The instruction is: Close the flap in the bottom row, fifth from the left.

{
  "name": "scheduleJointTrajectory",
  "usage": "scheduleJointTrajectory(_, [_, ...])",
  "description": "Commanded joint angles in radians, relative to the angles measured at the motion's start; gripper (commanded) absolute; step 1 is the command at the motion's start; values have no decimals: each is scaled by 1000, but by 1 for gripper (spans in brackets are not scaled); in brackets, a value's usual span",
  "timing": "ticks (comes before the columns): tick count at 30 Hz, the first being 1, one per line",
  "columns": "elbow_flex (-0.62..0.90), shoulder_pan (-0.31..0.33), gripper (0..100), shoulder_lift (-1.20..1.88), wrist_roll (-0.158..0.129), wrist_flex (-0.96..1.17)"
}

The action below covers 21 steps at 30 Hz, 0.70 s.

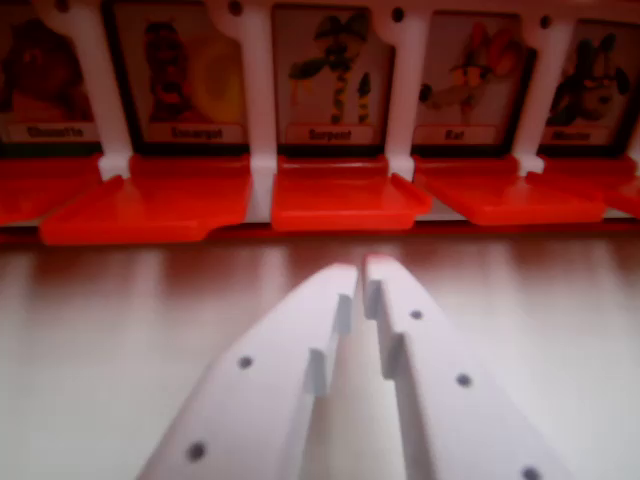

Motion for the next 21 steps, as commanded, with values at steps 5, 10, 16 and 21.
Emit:
scheduleJointTrajectory(5, [-101,-17,0,-11,0,-31])
scheduleJointTrajectory(10, [-130,-18,0,-43,2,-32])
scheduleJointTrajectory(16, [-178,-18,0,-91,5,-32])
scheduleJointTrajectory(21, [-225,-17,0,-126,8,-32])
